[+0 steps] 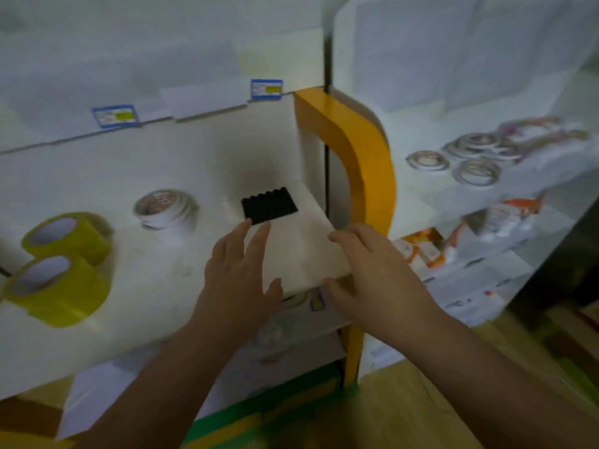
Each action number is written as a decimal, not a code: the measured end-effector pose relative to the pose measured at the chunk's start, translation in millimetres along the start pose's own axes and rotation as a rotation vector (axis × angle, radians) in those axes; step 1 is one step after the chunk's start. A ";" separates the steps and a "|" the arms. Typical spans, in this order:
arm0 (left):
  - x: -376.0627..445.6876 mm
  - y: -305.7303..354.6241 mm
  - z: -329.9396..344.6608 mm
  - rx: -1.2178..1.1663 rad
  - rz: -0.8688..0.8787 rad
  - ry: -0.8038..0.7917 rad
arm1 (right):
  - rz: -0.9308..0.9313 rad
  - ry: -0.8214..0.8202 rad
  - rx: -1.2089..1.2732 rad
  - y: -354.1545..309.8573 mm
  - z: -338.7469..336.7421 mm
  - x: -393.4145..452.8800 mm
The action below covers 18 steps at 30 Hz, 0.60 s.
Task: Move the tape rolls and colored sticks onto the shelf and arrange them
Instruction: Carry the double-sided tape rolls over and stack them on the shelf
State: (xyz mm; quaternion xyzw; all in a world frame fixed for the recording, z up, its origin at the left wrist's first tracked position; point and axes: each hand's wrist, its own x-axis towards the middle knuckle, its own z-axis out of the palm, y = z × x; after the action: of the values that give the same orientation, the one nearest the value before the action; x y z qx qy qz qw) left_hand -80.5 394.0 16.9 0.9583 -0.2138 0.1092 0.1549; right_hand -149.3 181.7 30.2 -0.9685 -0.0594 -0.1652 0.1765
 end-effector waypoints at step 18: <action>-0.9 237.0 60.7 -0.124 0.237 -0.103 | 0.355 0.059 -0.093 177.3 -123.5 -135.4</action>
State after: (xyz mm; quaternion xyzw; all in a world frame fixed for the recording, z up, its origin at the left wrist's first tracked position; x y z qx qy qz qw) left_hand -177.8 169.6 19.7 0.9193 -0.3393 0.0641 0.1889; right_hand -282.6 -35.6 36.0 -0.9656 0.1254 -0.1625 0.1596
